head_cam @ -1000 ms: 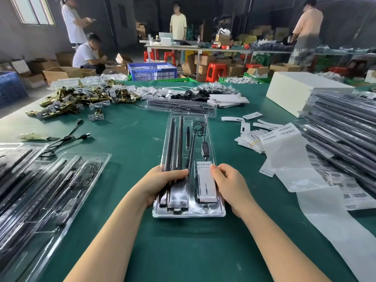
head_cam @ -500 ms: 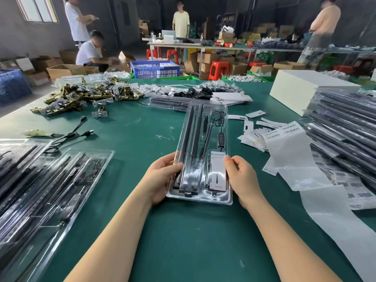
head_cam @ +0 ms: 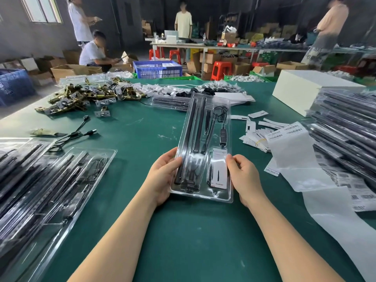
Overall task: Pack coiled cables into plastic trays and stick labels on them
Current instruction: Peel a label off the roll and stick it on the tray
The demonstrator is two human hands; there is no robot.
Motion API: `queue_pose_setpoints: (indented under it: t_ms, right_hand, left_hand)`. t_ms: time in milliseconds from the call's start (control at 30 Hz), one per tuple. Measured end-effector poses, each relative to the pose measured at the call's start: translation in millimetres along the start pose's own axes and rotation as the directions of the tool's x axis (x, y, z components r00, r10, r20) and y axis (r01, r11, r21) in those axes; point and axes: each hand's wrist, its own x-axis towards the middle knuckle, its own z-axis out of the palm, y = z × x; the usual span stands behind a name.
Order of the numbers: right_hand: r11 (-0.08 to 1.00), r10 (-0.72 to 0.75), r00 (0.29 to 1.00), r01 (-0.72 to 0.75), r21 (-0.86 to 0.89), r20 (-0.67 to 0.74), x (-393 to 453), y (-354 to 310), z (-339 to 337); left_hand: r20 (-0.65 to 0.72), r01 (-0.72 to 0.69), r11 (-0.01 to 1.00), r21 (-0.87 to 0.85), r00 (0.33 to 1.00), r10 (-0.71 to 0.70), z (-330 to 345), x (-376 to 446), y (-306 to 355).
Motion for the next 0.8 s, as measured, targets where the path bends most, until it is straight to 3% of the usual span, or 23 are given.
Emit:
queue_pose_setpoints:
  t_ms: [100, 167, 233, 367, 500, 567, 700, 800]
  right_hand:
    - [0.999, -0.008, 1.000, 0.007, -0.052, -0.014, -1.2, -0.7, -0.1]
    - [0.991, -0.031, 0.999, 0.028, -0.133, -0.015, -1.9, 0.6, -2.2]
    - [0.968, -0.042, 0.999, 0.038, -0.247, -0.013, -0.5, 2.8, -4.7]
    - [0.878, 0.006, 1.000, -0.007, -0.478, -0.004, 4.1, 9.8, -4.9]
    - [0.755, 0.055, 0.998, -0.041, -0.654, 0.000, 9.2, 14.3, -1.1]
    - [0.732, 0.069, 0.997, -0.039, -0.680, 0.017, 11.6, 14.3, -0.5]
    - [0.719, 0.057, 0.998, -0.022, -0.695, 0.028, 12.5, 13.4, 1.6]
    - [0.706, 0.026, 0.999, 0.001, -0.708, 0.028, 11.9, 12.8, 3.7]
  left_hand:
    - [-0.035, -0.050, 0.997, 0.053, 0.998, 0.052, 3.2, 1.6, -4.2]
    - [-0.111, -0.124, 0.930, 0.345, 0.979, 0.172, 4.4, 3.5, -9.2]
    - [-0.160, -0.132, 0.719, 0.682, 0.933, 0.323, 4.6, 4.0, -13.4]
    - [-0.077, -0.100, 0.357, 0.929, 0.890, 0.450, 7.2, -2.1, -14.6]
    - [-0.015, 0.033, -0.035, 0.999, 0.904, 0.428, 14.0, -7.4, -17.1]
    - [0.106, -0.034, -0.173, 0.984, 0.898, 0.426, 20.8, -10.4, -17.8]
    - [0.445, -0.358, -0.283, 0.890, 0.818, 0.364, 47.8, -18.7, -26.3]
    - [0.427, -0.374, -0.333, 0.866, 0.899, 0.101, 53.5, -14.4, -36.0]
